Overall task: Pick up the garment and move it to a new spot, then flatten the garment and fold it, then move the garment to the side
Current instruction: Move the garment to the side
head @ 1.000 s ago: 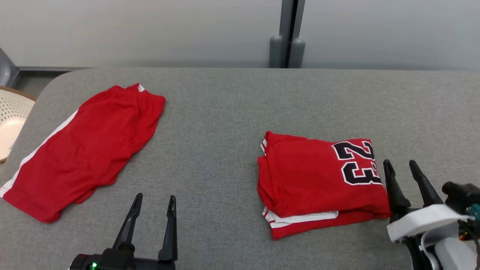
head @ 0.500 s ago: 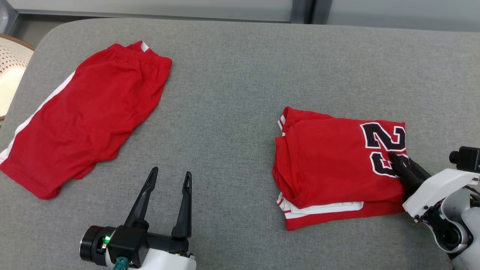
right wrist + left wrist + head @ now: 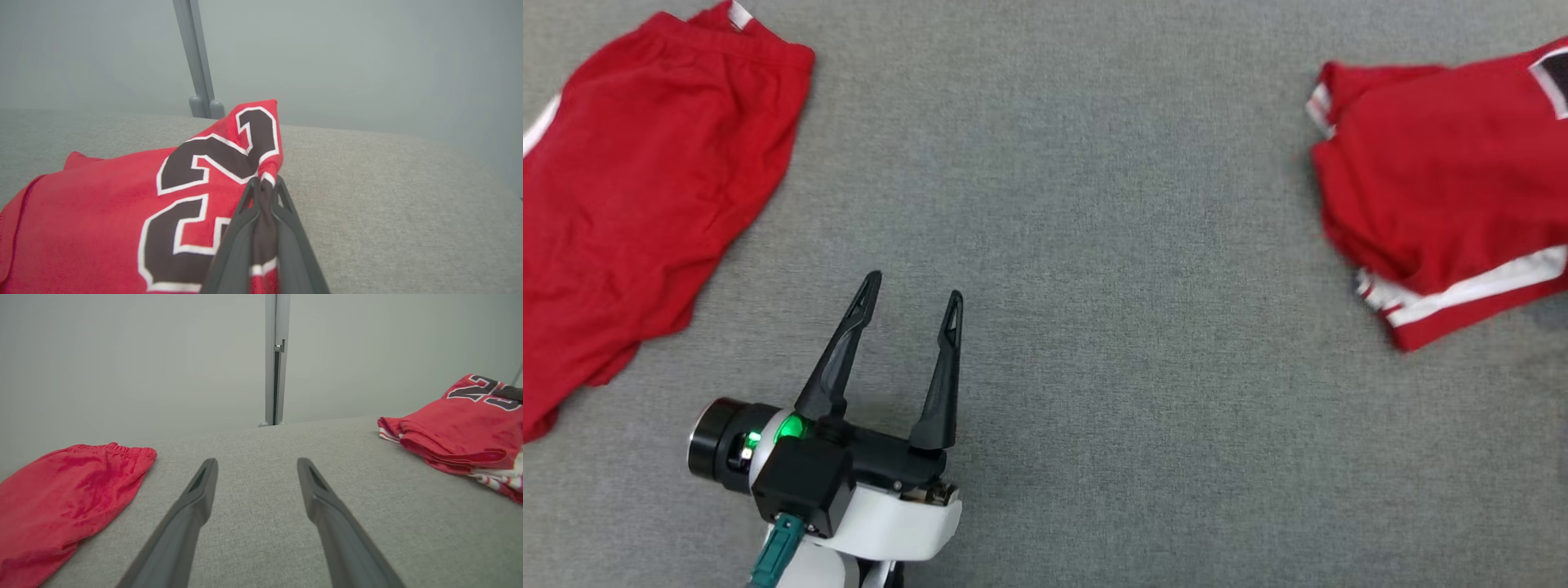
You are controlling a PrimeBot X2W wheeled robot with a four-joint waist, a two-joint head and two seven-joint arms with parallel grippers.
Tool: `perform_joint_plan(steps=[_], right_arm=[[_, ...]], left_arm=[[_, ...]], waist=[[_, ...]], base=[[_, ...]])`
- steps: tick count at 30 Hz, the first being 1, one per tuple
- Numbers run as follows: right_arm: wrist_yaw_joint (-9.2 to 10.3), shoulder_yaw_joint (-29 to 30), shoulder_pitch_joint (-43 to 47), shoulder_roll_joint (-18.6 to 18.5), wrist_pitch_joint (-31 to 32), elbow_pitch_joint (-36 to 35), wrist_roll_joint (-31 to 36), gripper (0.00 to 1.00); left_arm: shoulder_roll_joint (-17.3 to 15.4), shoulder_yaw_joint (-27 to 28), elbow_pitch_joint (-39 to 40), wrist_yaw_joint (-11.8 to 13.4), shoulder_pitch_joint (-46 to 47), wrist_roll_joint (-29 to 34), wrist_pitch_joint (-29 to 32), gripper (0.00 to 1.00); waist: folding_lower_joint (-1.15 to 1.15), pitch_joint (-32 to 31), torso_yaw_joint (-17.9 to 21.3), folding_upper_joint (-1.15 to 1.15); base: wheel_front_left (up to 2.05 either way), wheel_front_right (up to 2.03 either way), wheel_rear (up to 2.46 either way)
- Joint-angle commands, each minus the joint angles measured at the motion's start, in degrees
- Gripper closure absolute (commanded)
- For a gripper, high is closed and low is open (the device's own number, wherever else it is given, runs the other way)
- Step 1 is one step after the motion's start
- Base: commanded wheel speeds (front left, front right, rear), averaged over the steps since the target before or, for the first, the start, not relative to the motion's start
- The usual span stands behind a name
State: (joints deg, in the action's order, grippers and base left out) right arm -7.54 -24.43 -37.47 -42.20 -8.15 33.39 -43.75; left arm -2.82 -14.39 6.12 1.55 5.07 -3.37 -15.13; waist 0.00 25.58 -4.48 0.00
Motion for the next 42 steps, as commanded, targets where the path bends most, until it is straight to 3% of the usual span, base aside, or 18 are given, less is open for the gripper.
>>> perform_joint_plan(steps=[1, 8, 15, 16, 17, 18, 19, 25, 29, 36, 39, 42], right_arm=[[0.1, 1.5, -2.6, -2.8, -0.3, 0.7, 2.4, 1.0], [0.11, 7.8, -9.0, -10.6, 2.3, 2.4, 12.0, 1.0], [0.12, 14.9, -12.0, -14.4, 5.2, 4.2, 19.4, 1.0], [0.1, 13.0, -11.0, -14.8, 5.3, 2.4, 21.2, 1.0], [0.24, 15.4, -12.0, -14.0, 6.1, 3.5, 20.8, 0.88], [0.11, 16.7, -12.8, -14.4, 5.8, 3.5, 23.2, 0.33], [0.12, 17.4, -12.7, -14.3, 6.3, 3.3, 25.6, 0.0], [0.12, 23.3, -10.8, -7.2, 4.9, 0.6, 39.6, 0.0], [0.11, 25.8, -6.2, 2.1, 1.7, -3.7, 45.1, 0.0], [0.11, 22.5, 2.9, 18.6, -6.1, -6.3, 43.1, 0.0], [0.12, 21.1, 5.9, 24.0, -7.0, -6.6, 41.2, 0.0], [0.12, 20.4, 10.3, 28.6, -7.1, -11.5, 40.2, 0.0]], left_arm=[[-0.2, -0.2, 1.1, -0.7, 2.2, 1.0, 0.0, 0.0], [-1.0, -2.0, 4.3, -3.3, 6.3, 3.5, 0.0, 0.0], [-1.2, -2.9, 5.1, -4.0, 8.8, 3.8, 0.0, 0.0], [-1.2, -3.1, 5.0, -4.0, 9.0, 3.6, 0.0, 0.0], [-1.2, -3.2, 5.0, -4.0, 9.2, 3.5, 0.0, 0.0], [-1.2, -3.3, 4.8, -4.1, 9.4, 3.4, 0.0, 0.0], [-1.2, -3.6, 4.4, -4.2, 9.6, 3.3, 0.0, 0.0], [-0.8, -4.0, 3.4, -3.2, 8.0, 2.3, 0.0, 0.0], [-0.7, -3.3, 2.4, -1.9, 5.5, 1.8, 0.0, 0.0], [-0.4, -0.3, -1.0, 0.2, -0.1, -1.6, 0.0, 0.0], [-0.2, 1.4, -2.6, 0.6, -2.3, -3.2, 0.0, 0.0], [-0.2, 3.5, -4.1, 1.1, -4.0, -5.2, 0.0, 0.0]], waist=[[0.0, 5.3, 2.5, 0.0], [0.0, 11.6, 4.5, 0.0], [0.0, 14.2, 3.9, 0.0], [0.0, 14.3, 3.7, 0.0], [0.0, 14.4, 3.6, 0.0], [0.0, 14.5, 3.3, 0.0], [0.0, 14.2, 3.0, 0.0], [0.0, 10.0, 1.2, 0.0], [0.0, 4.5, 0.6, 0.0], [0.0, -5.6, 0.5, 0.0], [0.0, -9.4, 0.3, 0.0], [0.0, -13.1, 0.0, 0.0]], base=[[0.0, 0.0, 0.0], [0.0, 0.0, 0.0], [0.0, 0.0, 0.0], [0.0, 0.0, 0.0], [0.0, 0.0, 0.0], [0.0, 0.0, 0.0], [0.0, 0.0, 0.0], [0.0, 0.0, 0.0], [0.0, 0.0, 0.0], [0.0, 0.0, 0.0], [0.0, 0.0, 0.0], [0.0, 0.0, 0.0]])
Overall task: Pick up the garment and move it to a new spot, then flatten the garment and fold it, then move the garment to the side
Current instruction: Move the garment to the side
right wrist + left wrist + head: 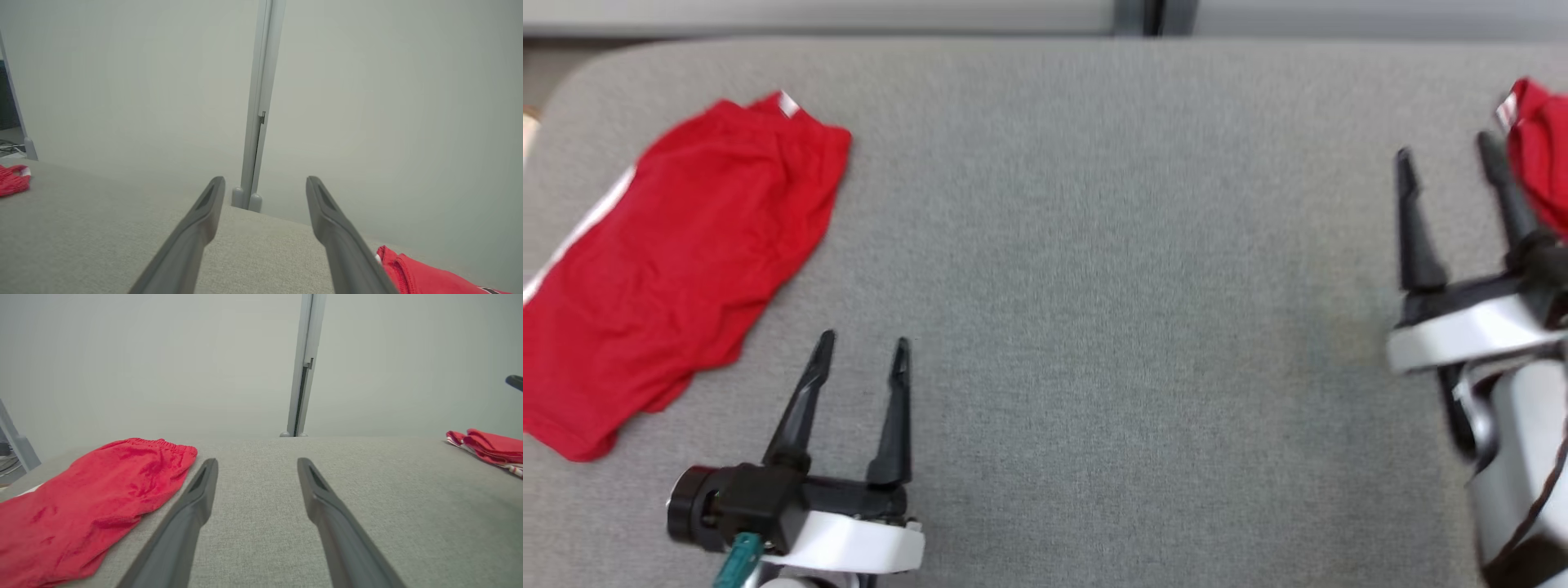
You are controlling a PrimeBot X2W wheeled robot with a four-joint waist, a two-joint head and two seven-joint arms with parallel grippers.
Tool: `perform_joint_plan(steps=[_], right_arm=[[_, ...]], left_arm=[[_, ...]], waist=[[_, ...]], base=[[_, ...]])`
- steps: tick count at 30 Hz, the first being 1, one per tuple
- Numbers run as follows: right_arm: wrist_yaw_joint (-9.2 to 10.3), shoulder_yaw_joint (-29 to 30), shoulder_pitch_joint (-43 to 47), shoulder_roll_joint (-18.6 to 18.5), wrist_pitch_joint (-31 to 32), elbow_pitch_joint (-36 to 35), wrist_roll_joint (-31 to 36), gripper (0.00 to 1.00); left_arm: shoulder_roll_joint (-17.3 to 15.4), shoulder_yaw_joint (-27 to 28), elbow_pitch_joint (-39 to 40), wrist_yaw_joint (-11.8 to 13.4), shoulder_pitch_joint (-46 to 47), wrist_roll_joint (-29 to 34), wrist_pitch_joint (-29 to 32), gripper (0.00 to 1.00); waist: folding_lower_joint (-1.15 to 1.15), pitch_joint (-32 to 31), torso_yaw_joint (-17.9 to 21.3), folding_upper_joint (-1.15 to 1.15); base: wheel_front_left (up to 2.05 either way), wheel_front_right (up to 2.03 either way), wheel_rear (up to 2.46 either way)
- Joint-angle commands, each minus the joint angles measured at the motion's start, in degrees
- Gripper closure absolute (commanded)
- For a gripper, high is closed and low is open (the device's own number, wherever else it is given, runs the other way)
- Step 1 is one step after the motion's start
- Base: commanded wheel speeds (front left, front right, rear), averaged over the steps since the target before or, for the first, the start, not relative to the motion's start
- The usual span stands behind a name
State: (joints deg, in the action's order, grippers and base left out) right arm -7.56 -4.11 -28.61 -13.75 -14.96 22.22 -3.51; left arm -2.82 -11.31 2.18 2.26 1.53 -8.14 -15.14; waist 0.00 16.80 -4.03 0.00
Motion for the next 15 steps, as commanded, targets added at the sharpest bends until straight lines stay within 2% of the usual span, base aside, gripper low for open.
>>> perform_joint_plan(steps=[1, 7, 15], right_arm=[[0.14, -0.2, 3.6, 1.6, -0.3, -1.6, -0.5, 0.0], [0.14, -4.0, 15.1, 7.1, -0.3, -7.0, -3.4, 0.0], [0.14, -6.0, 25.1, 8.5, -0.3, -10.6, -3.1, 0.0]], left_arm=[[-0.2, 1.1, -0.5, 0.5, -1.0, -0.9, 0.0, 0.0], [-0.2, 3.6, -2.2, 0.3, -5.1, -0.8, 0.0, 0.0], [-0.2, 4.2, -3.5, -0.6, -9.9, -0.2, 0.0, 0.0]], waist=[[0.0, -5.7, -0.6, 0.0], [0.0, -12.3, -0.6, 0.0], [0.0, -16.1, -0.1, 0.0]], base=[[0.0, 0.0, 0.0], [0.0, 0.0, 0.0], [0.0, 0.0, 0.0]])
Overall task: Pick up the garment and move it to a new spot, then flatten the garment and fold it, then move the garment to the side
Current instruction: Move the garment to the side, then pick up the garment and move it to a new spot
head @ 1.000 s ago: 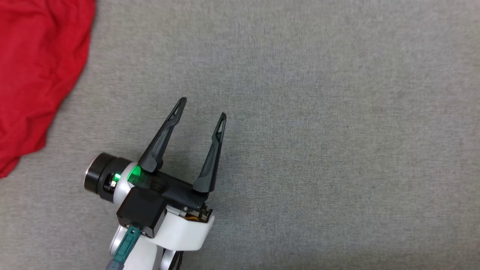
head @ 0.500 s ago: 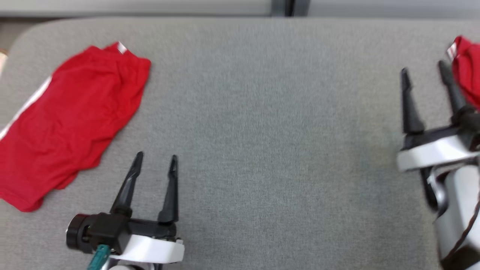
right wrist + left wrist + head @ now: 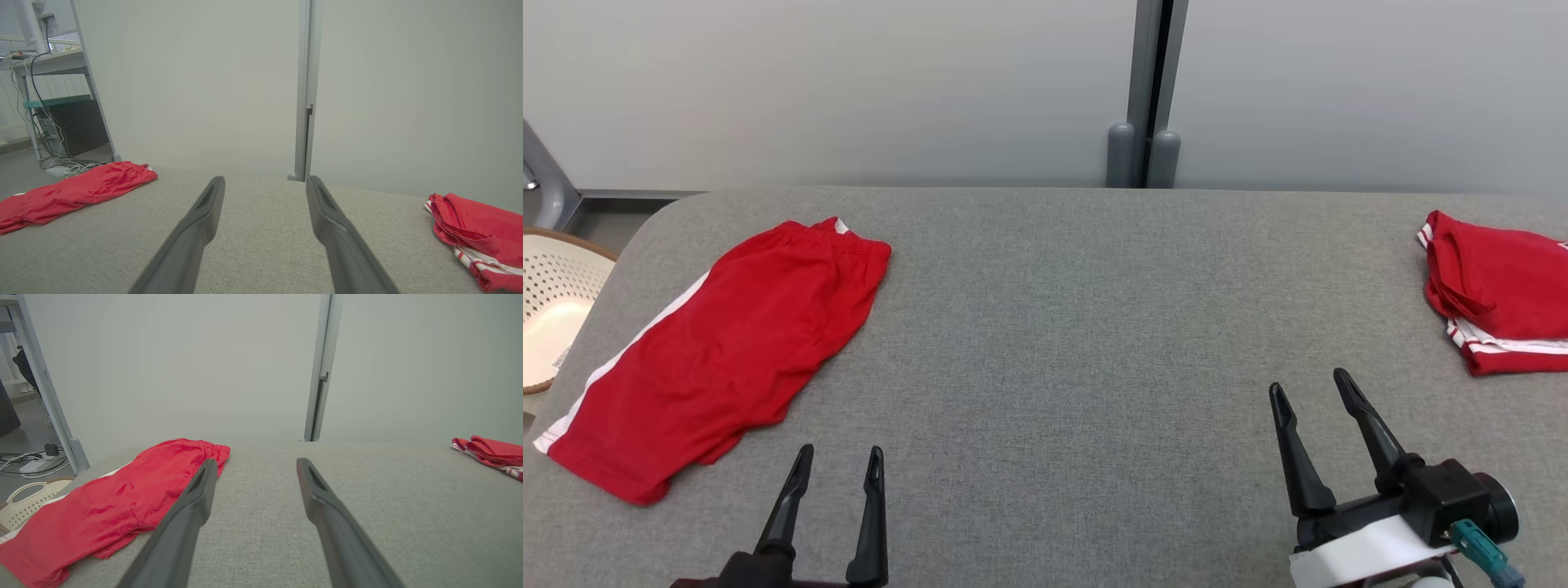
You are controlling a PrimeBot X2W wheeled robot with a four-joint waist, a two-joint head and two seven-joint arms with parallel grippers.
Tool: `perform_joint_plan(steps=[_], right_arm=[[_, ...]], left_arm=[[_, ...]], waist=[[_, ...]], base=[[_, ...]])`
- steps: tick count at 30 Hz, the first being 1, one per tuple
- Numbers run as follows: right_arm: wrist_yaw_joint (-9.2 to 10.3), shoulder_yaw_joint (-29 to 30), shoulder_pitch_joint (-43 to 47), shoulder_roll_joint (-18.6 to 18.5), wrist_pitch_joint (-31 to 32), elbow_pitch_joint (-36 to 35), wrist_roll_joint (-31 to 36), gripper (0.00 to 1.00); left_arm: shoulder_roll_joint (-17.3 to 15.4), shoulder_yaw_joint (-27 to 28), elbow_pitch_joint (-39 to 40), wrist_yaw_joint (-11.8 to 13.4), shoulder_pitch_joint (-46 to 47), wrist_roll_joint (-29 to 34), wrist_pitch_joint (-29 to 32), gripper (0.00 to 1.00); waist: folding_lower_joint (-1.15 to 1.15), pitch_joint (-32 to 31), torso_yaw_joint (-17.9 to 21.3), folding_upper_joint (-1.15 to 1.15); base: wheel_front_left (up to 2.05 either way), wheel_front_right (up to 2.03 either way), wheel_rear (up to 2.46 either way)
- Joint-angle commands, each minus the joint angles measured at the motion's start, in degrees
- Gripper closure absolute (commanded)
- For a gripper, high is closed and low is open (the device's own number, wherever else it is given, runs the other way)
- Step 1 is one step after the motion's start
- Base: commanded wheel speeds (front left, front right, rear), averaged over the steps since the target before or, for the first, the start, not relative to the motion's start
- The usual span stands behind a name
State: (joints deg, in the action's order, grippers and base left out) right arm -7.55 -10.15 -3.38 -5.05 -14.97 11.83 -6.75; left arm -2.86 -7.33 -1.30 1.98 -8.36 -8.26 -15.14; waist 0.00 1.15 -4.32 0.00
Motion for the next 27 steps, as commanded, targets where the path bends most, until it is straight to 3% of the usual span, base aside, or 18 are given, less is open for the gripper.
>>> perform_joint_plan(steps=[1, 17, 27], right_arm=[[0.13, -0.1, 0.3, -0.1, -0.3, -0.5, 0.4, 0.0], [0.13, 0.2, 1.9, 1.1, -0.3, -0.6, -0.5, 0.0], [0.13, -1.4, 3.3, 0.5, -0.3, 0.1, -1.9, 0.0]], left_arm=[[-0.1, 0.2, -0.2, -0.4, -0.5, 0.5, 0.0, 0.0], [-0.1, -0.2, -0.5, -0.5, -0.9, 2.1, 0.0, 0.0], [-0.1, -0.2, -0.9, 0.0, -1.6, 2.0, 0.0, 0.0]], waist=[[0.0, -0.7, 0.4, 0.0], [0.0, -1.7, 0.7, 0.0], [0.0, -2.0, -2.1, 0.0]], base=[[0.0, 0.0, 0.0], [0.0, 0.0, 0.0], [0.0, 0.0, 0.0]])
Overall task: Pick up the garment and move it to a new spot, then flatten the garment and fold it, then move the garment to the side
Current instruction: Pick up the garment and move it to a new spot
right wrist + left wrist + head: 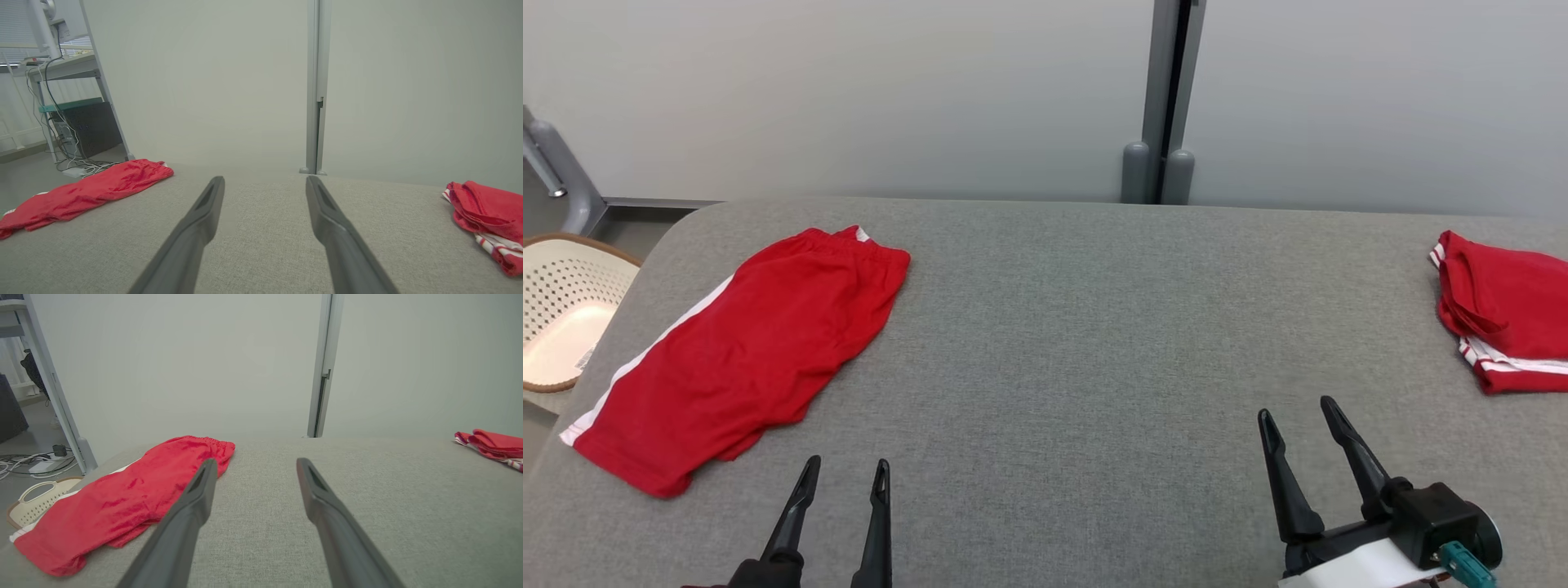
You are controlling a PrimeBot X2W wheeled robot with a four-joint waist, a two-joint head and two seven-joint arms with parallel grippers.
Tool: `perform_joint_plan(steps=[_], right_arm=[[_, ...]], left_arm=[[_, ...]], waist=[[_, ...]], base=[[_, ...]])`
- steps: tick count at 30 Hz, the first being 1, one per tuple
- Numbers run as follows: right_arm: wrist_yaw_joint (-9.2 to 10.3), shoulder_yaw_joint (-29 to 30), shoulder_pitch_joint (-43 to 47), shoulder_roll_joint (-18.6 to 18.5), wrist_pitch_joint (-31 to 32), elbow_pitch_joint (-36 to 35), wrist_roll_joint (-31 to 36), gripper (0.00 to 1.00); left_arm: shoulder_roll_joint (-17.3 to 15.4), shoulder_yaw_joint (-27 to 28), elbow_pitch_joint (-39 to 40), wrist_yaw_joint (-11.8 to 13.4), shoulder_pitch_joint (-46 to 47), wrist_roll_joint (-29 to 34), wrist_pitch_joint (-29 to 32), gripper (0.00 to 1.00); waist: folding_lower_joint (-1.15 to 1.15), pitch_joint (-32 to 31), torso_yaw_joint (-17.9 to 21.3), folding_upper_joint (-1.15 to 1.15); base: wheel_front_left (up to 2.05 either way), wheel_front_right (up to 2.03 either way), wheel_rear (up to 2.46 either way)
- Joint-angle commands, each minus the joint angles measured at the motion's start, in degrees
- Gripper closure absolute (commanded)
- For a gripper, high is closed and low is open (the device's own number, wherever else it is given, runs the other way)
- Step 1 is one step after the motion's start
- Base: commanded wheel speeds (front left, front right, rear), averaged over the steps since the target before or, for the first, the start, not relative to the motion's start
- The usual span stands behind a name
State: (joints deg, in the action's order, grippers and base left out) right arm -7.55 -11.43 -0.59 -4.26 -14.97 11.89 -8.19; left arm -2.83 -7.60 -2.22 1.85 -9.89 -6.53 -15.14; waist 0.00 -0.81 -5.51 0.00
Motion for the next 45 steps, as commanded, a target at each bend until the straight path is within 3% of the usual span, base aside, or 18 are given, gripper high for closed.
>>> perform_joint_plan(steps=[1, 15, 21, 31, 35, 39, 45], right_arm=[[0.13, -0.4, 0.5, -0.3, -0.3, 0.1, -0.5, 0.0], [0.13, -1.9, 1.7, -0.2, -0.3, 1.3, -1.6, 0.0], [0.13, -2.2, 2.1, 0.0, -0.3, 1.5, -1.7, 0.0], [0.13, -3.4, 0.3, -1.4, -0.3, 2.2, -1.9, 0.0], [0.13, -2.6, -0.7, -3.1, -0.3, 1.5, -1.0, 0.0], [0.13, -1.5, -2.7, -5.8, -0.3, 0.5, 0.2, 0.0], [0.13, -0.1, -6.2, -10.0, -0.3, -1.3, 1.6, 0.0]], left_arm=[[-0.1, 0.1, 0.1, 0.1, -0.1, 0.5, 0.0, 0.0], [-0.1, 0.2, 0.1, -0.1, -2.5, 1.1, 0.0, 0.0], [-0.1, 0.7, 0.4, -0.2, -3.3, 1.3, 0.0, 0.0], [-0.2, 0.7, 1.7, 1.2, -2.2, -0.4, 0.0, 0.0], [-0.1, 0.6, 2.3, 1.3, 0.7, -1.3, 0.0, 0.0], [-0.1, 0.3, 3.9, 1.2, 6.9, -2.4, 0.0, 0.0], [-0.2, 0.6, -0.2, -1.8, 23.0, -3.3, 0.0, 0.0]], waist=[[0.0, -0.1, -1.6, 0.0], [0.0, -1.0, -17.2, 0.0], [0.0, -1.4, -21.4, 0.0], [0.0, 1.4, -22.3, 0.0], [0.0, 5.5, -21.0, 0.0], [0.0, 12.7, -19.1, 0.0], [0.0, 22.3, -17.4, 0.0]], base=[[0.0, 0.0, 0.0], [0.0, 0.0, 0.0], [0.0, 0.0, 0.0], [0.0, 0.0, 0.0], [0.0, 0.0, 0.0], [0.0, 0.0, 0.0], [0.0, 0.0, 0.0]])
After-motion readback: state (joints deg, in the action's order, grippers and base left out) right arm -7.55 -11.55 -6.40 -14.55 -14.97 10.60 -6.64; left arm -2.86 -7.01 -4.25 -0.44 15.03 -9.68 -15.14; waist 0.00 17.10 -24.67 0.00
